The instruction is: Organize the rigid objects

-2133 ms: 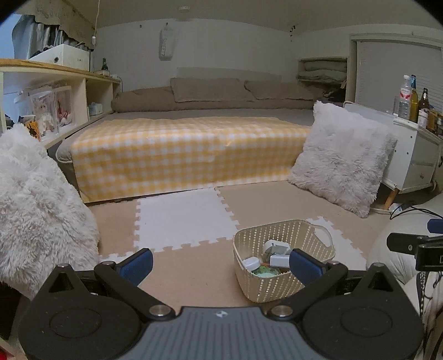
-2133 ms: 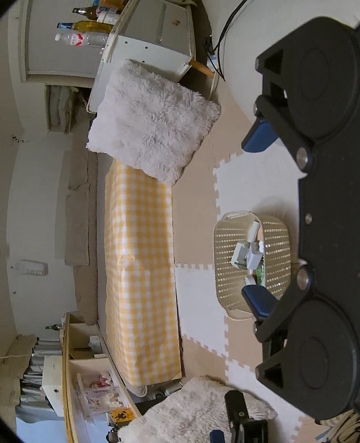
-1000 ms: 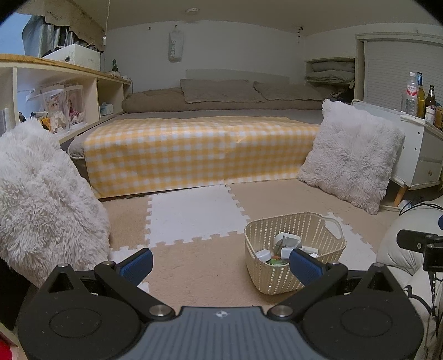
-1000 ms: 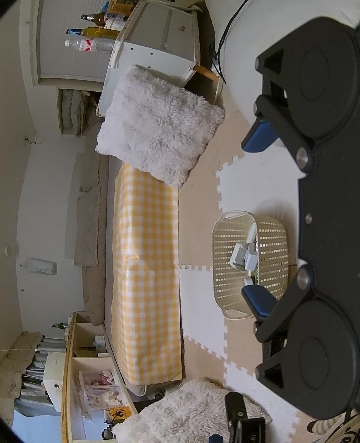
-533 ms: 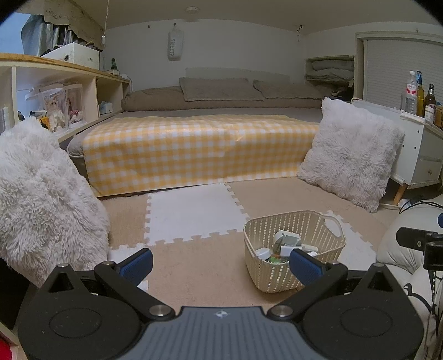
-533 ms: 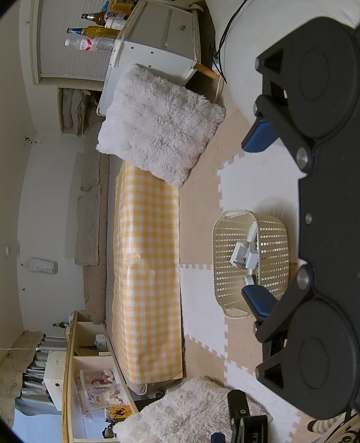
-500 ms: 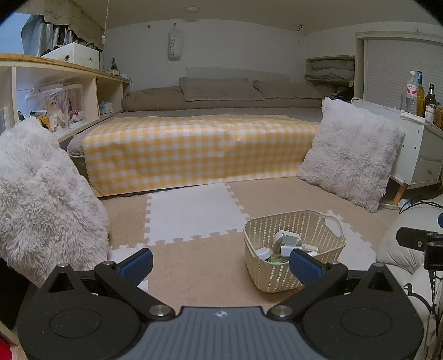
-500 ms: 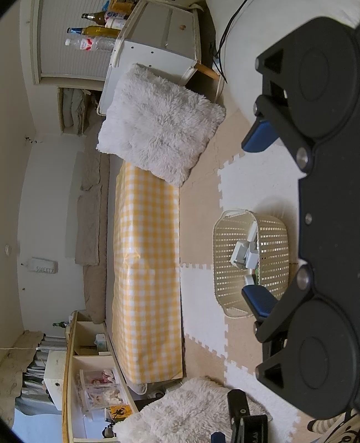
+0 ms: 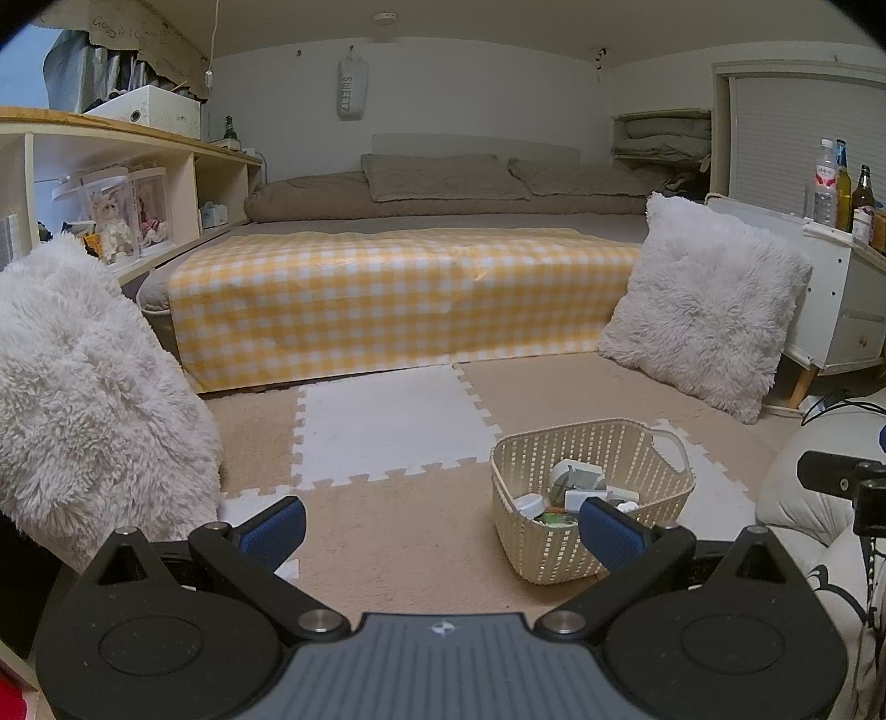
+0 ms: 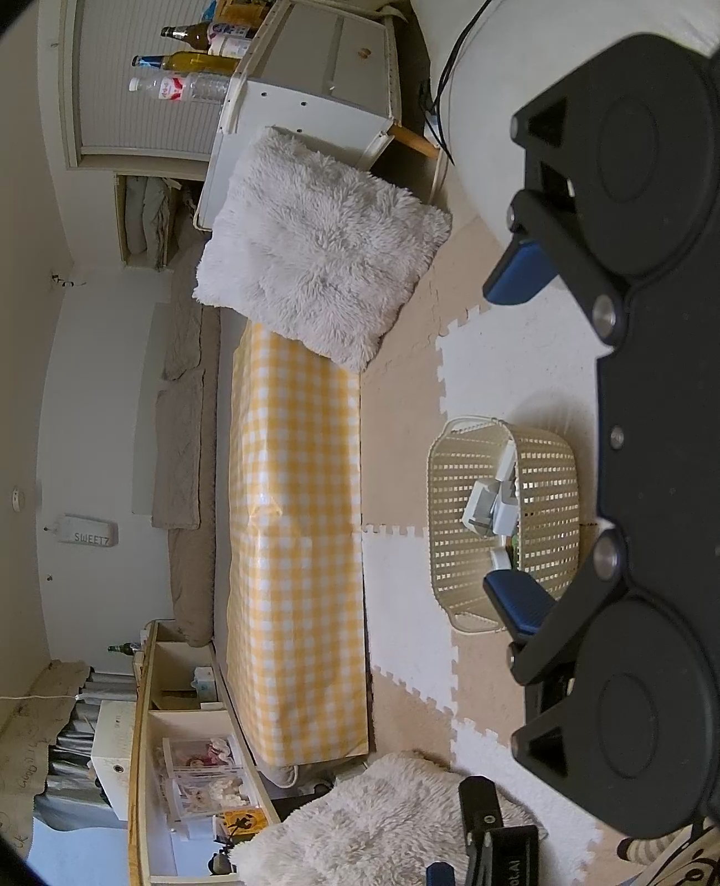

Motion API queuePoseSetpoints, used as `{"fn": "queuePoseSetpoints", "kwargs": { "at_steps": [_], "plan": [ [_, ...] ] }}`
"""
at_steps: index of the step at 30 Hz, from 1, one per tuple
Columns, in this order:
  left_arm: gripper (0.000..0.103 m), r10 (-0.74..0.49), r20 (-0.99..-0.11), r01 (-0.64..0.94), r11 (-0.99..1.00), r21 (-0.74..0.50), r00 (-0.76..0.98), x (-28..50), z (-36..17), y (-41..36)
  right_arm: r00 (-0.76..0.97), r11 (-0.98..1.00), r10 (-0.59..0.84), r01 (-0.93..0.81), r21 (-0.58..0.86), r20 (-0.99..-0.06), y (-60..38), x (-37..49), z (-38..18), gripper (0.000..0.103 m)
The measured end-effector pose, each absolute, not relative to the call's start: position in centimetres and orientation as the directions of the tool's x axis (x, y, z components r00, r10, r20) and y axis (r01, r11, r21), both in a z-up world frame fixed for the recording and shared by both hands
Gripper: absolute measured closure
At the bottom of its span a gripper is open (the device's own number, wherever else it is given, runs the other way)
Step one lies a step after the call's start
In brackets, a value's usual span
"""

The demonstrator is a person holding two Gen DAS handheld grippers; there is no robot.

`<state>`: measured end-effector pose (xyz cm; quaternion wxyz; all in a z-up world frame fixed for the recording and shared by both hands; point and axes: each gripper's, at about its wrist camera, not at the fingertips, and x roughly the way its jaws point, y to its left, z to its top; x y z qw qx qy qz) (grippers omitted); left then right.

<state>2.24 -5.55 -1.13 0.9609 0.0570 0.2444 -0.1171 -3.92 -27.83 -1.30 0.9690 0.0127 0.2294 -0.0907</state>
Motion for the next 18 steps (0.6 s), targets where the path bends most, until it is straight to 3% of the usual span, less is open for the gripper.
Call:
{"fn": "queuePoseSetpoints", "kwargs": {
  "at_steps": [18],
  "plan": [
    [0.000,-0.185,-0.486,0.243,0.968,0.058,0.854,2.40,-1.28,-5.04,0.879,0.983,-0.169,0.182,-0.015,-0.446,-27.88,-3.94,-1.33,0.000]
  ]
}}
